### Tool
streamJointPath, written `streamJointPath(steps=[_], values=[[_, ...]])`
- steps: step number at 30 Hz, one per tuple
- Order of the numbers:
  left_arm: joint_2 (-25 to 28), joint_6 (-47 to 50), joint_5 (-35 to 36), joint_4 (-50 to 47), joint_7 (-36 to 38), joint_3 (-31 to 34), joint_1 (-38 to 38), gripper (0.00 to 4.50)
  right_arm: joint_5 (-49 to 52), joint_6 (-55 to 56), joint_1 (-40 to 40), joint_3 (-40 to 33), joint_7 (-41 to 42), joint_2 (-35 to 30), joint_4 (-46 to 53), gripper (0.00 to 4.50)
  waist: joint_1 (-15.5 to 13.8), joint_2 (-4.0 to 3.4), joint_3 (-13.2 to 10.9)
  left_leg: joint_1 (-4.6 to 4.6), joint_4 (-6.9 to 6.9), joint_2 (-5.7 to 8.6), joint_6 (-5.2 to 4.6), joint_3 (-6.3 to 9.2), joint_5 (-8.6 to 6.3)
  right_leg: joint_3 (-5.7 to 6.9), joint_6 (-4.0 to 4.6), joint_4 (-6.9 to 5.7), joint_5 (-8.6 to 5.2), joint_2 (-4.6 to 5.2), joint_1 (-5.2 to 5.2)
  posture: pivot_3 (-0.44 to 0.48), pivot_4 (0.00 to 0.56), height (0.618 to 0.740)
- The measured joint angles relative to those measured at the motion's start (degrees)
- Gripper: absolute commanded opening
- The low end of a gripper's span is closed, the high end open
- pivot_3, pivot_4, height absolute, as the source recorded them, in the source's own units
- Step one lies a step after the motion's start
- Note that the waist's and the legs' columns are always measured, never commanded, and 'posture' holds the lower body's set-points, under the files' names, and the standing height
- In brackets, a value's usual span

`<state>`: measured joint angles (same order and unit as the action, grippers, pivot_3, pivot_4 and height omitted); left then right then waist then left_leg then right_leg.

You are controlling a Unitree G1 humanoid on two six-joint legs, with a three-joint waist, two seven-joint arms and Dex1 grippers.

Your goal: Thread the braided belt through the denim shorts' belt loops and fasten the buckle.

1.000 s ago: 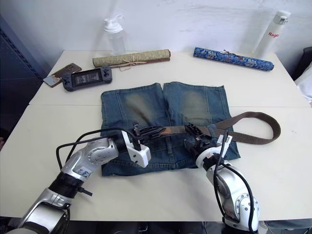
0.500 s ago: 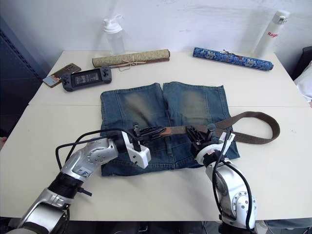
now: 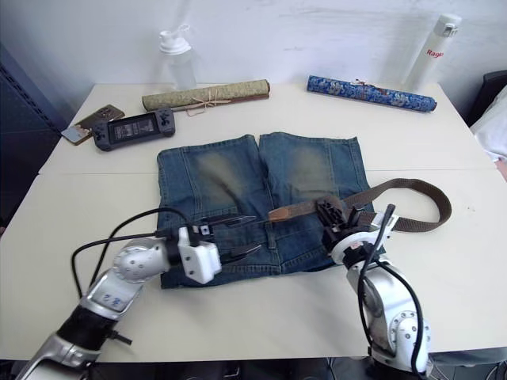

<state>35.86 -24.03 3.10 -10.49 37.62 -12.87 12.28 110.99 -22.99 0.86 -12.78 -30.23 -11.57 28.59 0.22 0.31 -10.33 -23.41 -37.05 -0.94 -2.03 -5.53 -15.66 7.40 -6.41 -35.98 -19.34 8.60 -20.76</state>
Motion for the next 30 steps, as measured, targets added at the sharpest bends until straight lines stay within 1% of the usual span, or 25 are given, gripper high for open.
streamJointPath(steps=[1,4,6,9,12,19,30], values=[[1.07,2.28,2.54,-1.26,0.85,1.83,-2.27,3.08,-0.44,-1.22,-0.43,-0.37,0.86,-2.65,-0.02,0.00,-0.01,-0.03,-0.01,0.00,-0.01,0.00,-0.01,-0.01,-0.01,0.00,0.00,0.02,0.00,0.00,0.02,0.000,0.150,0.717],[2.31,7.78,6.28,-2.98,2.00,4.24,-5.73,3.08,-5.00,-3.95,-1.44,-0.92,3.89,-8.12,-0.07,0.00,-0.35,-0.05,-0.03,0.00,-0.04,0.03,-0.04,0.00,-0.03,0.00,0.00,0.12,0.00,0.01,0.04,0.000,0.150,0.717],[1.97,12.06,8.85,-4.91,2.20,4.95,-6.15,3.08,-8.80,-5.11,-1.56,-0.02,5.96,-8.64,0.00,0.00,-0.38,-0.05,-0.03,0.00,-0.03,0.03,-0.07,0.02,-0.06,0.00,0.00,0.13,0.00,0.01,0.02,0.000,0.150,0.717],[1.72,17.56,12.55,-8.65,2.83,5.74,-6.53,3.08,-13.56,-6.13,-2.66,3.20,8.18,-8.26,0.49,0.00,-0.22,-0.06,-0.03,0.03,0.01,0.01,0.06,0.02,-0.08,-0.02,0.01,0.12,-0.01,0.00,0.01,0.000,0.150,0.717],[1.77,20.26,13.23,-9.69,3.86,6.00,-7.10,3.08,-16.94,-6.08,-3.26,4.20,8.89,-7.26,0.57,0.00,-0.20,-0.07,-0.03,0.02,0.00,0.01,0.09,-0.01,-0.07,-0.01,0.01,0.08,-0.01,-0.04,0.01,0.000,0.150,0.717],[1.57,21.27,13.08,-9.70,5.11,6.94,-8.44,3.08,-23.45,-5.82,-3.23,5.31,11.45,-5.96,0.57,0.00,-0.32,-0.07,-0.03,0.02,-0.01,0.01,0.09,-0.01,-0.09,-0.03,0.01,0.13,-0.02,-0.03,-0.01,0.000,0.150,0.717],[0.81,18.12,11.79,-8.68,7.21,7.90,-9.90,3.08,-30.66,-5.76,-1.56,5.19,17.25,-5.62,0.56,0.00,-0.25,-0.08,-0.04,0.01,0.01,0.01,0.11,-0.04,-0.11,-0.07,0.02,0.12,-0.02,-0.03,-0.07,0.000,0.150,0.717]])
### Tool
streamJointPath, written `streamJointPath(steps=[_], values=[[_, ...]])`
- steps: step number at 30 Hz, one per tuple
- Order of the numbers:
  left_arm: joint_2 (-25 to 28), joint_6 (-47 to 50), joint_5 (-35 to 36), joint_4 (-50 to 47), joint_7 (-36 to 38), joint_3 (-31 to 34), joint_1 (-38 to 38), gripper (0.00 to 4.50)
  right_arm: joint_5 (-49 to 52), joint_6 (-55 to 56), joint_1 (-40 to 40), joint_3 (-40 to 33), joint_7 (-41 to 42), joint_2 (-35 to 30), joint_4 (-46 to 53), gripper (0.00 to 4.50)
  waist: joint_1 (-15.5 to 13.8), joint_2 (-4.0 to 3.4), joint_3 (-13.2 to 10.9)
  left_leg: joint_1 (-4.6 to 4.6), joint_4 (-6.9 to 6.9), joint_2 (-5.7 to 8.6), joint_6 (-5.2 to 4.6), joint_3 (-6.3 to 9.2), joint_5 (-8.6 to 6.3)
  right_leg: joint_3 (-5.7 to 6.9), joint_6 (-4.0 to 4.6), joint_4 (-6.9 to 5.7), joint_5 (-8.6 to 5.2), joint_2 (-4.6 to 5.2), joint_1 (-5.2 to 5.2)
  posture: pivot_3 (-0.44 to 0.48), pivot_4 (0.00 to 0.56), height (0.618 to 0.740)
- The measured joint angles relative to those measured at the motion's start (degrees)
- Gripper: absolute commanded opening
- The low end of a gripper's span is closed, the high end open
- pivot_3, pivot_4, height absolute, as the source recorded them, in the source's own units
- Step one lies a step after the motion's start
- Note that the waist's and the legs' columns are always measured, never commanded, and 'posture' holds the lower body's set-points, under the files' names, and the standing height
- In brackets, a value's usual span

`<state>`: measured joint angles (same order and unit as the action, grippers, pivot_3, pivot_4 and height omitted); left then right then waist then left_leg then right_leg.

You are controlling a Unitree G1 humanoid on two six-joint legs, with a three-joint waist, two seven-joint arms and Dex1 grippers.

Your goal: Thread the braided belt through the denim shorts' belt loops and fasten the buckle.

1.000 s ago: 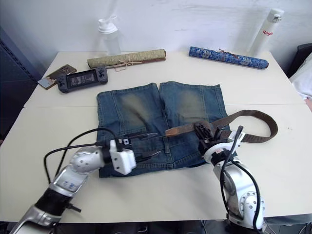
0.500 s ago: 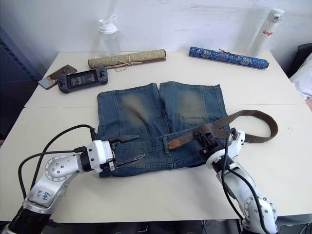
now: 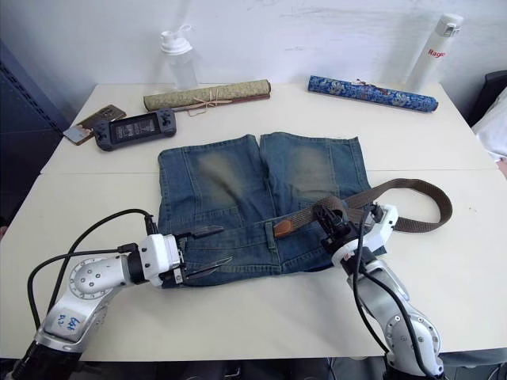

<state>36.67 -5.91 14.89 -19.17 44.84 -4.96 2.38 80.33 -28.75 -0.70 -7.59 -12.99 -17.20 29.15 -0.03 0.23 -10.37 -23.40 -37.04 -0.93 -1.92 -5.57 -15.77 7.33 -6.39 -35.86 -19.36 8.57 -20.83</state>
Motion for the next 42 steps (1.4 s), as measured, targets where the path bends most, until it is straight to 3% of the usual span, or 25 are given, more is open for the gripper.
streamJointPath(steps=[11,17,23,32,42], values=[[-0.43,-2.27,-1.15,1.90,0.26,0.47,-0.67,3.08,-12.85,-2.19,-1.89,4.25,6.17,-1.68,2.03,0.00,0.03,-0.01,0.00,0.00,0.01,-0.01,0.03,-0.01,-0.03,0.00,0.00,0.00,0.00,0.00,-0.03,0.000,0.150,0.717],[-0.57,-3.04,-1.64,2.10,0.53,0.47,-0.69,3.08,-21.39,-2.08,-2.39,8.72,7.82,1.96,2.01,0.00,0.13,-0.01,0.00,0.00,0.04,-0.03,0.08,-0.05,-0.05,-0.02,0.03,-0.02,-0.02,-0.01,-0.09,0.000,0.150,0.717],[-0.58,-5.67,-3.73,2.44,1.09,0.46,-0.44,3.08,-24.00,-1.41,-0.26,7.25,7.91,5.70,0.38,0.00,0.15,-0.01,-0.01,-0.01,0.04,-0.05,0.10,-0.16,-0.05,-0.07,0.04,-0.07,-0.02,-0.04,-0.17,0.000,0.150,0.717],[-1.47,-5.62,-3.89,4.04,1.07,0.46,-0.36,3.08,-31.70,0.42,1.22,4.96,13.59,2.91,0.53,0.00,0.09,-0.01,-0.01,-0.01,0.05,-0.05,0.09,-0.26,-0.05,-0.13,0.04,-0.10,-0.02,-0.03,-0.25,0.000,0.150,0.717],[-1.92,-4.31,-3.89,4.03,0.90,0.48,0.04,3.08,-48.40,6.75,-2.06,13.18,19.50,3.14,1.65,0.00,0.12,-0.01,-0.01,-0.01,0.07,-0.06,0.10,-0.43,-0.05,-0.05,0.04,-0.16,-0.02,-0.05,-0.38,0.000,0.150,0.717]])
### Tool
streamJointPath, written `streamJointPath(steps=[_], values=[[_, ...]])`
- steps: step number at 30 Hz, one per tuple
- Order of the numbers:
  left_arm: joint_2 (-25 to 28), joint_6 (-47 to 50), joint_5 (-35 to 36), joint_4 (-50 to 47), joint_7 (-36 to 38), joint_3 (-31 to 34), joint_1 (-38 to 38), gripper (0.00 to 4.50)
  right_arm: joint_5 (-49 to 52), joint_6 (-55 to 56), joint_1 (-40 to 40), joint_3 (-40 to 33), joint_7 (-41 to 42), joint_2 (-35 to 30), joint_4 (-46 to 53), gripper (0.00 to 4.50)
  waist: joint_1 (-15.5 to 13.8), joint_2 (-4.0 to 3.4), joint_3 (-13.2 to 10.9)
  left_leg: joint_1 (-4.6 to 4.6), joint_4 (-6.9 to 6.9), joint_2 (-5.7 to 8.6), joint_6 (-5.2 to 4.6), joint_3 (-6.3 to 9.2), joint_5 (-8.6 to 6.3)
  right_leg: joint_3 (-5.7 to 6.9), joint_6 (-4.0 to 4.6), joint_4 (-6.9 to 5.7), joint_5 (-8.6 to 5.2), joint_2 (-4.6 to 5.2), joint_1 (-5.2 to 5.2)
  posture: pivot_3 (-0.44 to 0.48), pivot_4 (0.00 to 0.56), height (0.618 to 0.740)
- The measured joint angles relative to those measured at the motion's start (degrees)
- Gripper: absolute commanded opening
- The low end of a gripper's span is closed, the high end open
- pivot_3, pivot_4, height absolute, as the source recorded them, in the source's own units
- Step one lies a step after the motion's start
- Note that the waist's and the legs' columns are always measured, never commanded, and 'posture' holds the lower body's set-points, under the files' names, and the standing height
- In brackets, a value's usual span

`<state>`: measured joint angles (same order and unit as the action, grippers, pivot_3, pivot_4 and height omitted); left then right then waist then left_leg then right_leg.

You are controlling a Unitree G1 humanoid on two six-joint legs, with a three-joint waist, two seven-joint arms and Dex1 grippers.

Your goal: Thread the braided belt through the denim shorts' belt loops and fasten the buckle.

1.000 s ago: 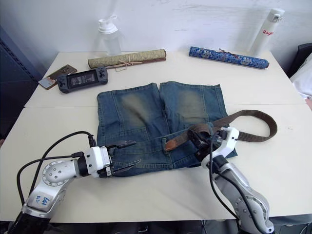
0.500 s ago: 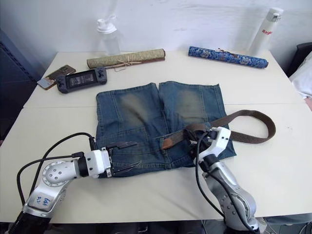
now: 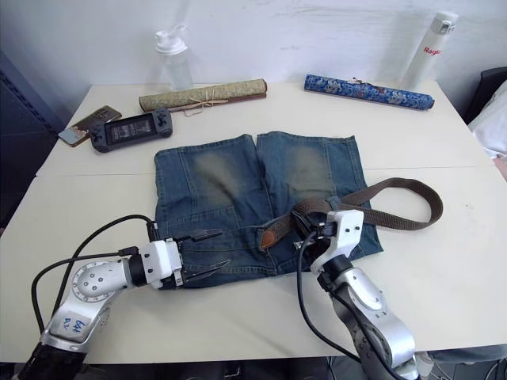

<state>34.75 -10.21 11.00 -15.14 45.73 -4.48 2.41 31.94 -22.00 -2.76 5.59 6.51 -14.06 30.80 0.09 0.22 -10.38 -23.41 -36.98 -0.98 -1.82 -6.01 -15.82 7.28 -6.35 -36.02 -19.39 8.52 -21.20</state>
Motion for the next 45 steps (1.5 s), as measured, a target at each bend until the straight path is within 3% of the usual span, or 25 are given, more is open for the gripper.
streamJointPath(steps=[9,29,37,45], values=[[-0.03,1.76,0.01,-0.38,0.00,0.00,0.69,3.08,-9.59,7.37,1.41,-0.13,-0.60,4.99,-4.00,0.00,0.05,0.00,0.00,0.00,-0.01,-0.02,0.03,-0.10,-0.01,0.01,0.00,-0.06,0.00,-0.04,-0.09,0.000,0.150,0.717],[-0.03,4.08,0.10,-1.85,0.00,1.39,0.82,3.08,-28.53,19.09,-0.87,6.30,0.57,5.95,-6.97,0.00,0.09,0.00,0.00,0.00,-0.02,-0.02,0.05,-0.21,0.00,-0.07,0.00,-0.16,0.00,-0.06,-0.18,0.000,0.150,0.717],[0.53,1.16,-2.79,-1.88,0.02,1.35,1.86,3.08,-19.03,7.47,-0.39,4.88,3.01,9.59,-8.30,0.00,0.11,0.00,0.00,0.01,-0.02,-0.03,0.04,-0.21,-0.01,-0.09,0.00,-0.19,0.00,-0.06,-0.18,0.000,0.150,0.717],[1.79,-20.54,-19.81,7.07,-4.84,-1.32,6.14,3.08,6.87,-17.67,4.62,-6.92,0.21,13.82,-5.81,0.00,0.14,0.02,0.03,0.03,0.00,-0.07,0.01,-0.23,-0.03,-0.30,0.01,-0.44,0.00,-0.04,-0.21,0.000,0.150,0.717]])
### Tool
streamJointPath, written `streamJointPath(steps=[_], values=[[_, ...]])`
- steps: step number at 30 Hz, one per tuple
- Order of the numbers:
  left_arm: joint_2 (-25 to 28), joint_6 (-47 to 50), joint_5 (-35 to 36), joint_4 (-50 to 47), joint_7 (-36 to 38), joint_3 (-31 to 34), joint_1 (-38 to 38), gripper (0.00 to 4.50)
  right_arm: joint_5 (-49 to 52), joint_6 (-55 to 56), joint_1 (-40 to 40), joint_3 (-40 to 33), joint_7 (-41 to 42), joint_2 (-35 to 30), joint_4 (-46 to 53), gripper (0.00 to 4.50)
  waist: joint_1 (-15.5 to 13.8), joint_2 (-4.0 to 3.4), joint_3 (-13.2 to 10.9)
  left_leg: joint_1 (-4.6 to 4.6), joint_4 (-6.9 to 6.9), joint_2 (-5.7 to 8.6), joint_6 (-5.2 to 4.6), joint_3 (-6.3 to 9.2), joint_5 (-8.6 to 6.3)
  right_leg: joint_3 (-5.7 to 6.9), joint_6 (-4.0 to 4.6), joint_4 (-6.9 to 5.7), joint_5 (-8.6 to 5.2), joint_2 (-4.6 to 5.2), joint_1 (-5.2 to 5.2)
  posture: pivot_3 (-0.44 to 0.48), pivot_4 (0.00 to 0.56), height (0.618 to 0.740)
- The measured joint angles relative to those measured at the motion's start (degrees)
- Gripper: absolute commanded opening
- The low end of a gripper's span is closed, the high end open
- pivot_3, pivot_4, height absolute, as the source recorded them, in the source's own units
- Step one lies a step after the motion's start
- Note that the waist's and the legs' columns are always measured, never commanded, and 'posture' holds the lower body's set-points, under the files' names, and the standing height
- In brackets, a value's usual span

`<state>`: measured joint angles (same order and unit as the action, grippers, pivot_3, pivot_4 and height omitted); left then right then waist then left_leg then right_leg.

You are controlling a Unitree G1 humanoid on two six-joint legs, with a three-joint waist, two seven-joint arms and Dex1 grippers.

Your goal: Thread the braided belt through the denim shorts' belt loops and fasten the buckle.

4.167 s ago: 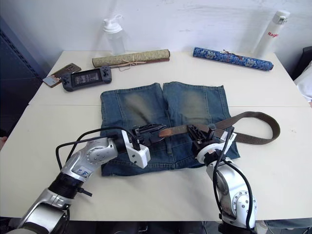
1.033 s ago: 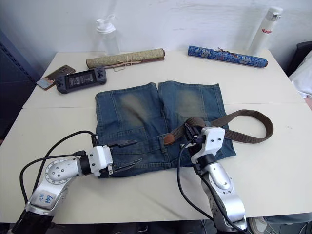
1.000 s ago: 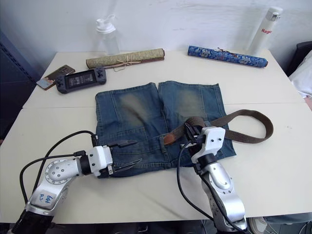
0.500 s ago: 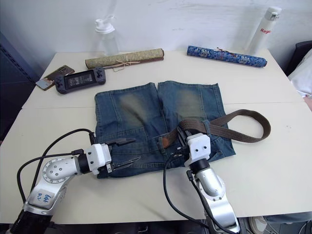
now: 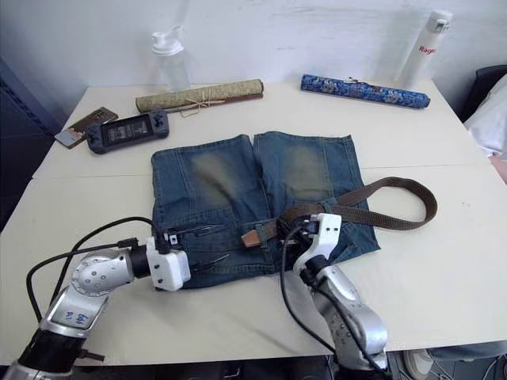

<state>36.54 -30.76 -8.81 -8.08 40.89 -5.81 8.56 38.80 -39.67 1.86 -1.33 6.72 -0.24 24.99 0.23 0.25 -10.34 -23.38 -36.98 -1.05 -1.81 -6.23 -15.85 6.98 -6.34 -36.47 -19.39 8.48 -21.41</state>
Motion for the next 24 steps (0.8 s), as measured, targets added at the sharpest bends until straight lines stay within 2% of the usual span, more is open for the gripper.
streamJointPath(steps=[3,5,10,18,21,24], values=[[-0.81,-5.14,-6.11,4.15,-3.53,-2.00,3.89,3.08,8.41,-7.31,2.24,-4.08,-2.02,-0.54,0.30,0.00,-0.04,0.01,0.01,-0.02,-0.01,0.00,-0.02,-0.03,-0.01,-0.02,0.00,-0.04,0.00,0.00,-0.04,0.000,0.150,0.717],[-2.30,-6.11,-7.43,5.01,-5.09,-2.51,5.33,3.08,10.67,-9.58,3.10,-4.96,-2.76,-1.18,0.35,0.00,0.10,0.02,0.01,-0.02,0.01,0.00,-0.04,-0.13,-0.02,0.00,0.00,-0.04,0.00,0.00,-0.09,0.000,0.150,0.717],[-4.03,-7.21,-8.02,6.77,-6.43,-4.80,6.60,3.08,12.80,-11.52,3.70,-5.72,-4.17,-1.78,0.56,0.00,0.17,0.02,0.01,-0.02,-0.01,-0.02,-0.05,-0.21,-0.03,0.05,-0.01,-0.06,0.00,-0.01,-0.11,0.000,0.150,0.717],[-3.64,-9.20,-9.81,7.91,-7.52,-5.62,7.44,3.08,13.50,-11.50,3.49,-5.72,-5.17,-1.81,0.93,0.00,0.09,0.02,0.01,-0.02,-0.03,-0.02,-0.06,-0.23,-0.03,0.04,-0.01,-0.07,0.00,-0.01,-0.11,0.000,0.150,0.717],[-3.42,-9.20,-10.61,8.90,-7.66,-5.71,8.28,2.39,13.53,-11.49,3.48,-5.71,-5.32,-1.78,0.96,0.00,0.06,0.02,0.01,-0.02,-0.03,-0.02,-0.07,-0.24,-0.04,0.04,-0.01,-0.06,0.00,-0.01,-0.11,0.000,0.150,0.717],[-3.42,-9.18,-11.11,8.99,-7.78,-6.26,8.82,1.31,13.75,-11.51,3.48,-5.69,-5.69,-1.73,1.21,0.00,0.08,0.02,0.01,-0.02,-0.03,-0.02,-0.08,-0.25,-0.04,0.04,-0.01,-0.06,0.00,-0.01,-0.11,0.000,0.150,0.717]])
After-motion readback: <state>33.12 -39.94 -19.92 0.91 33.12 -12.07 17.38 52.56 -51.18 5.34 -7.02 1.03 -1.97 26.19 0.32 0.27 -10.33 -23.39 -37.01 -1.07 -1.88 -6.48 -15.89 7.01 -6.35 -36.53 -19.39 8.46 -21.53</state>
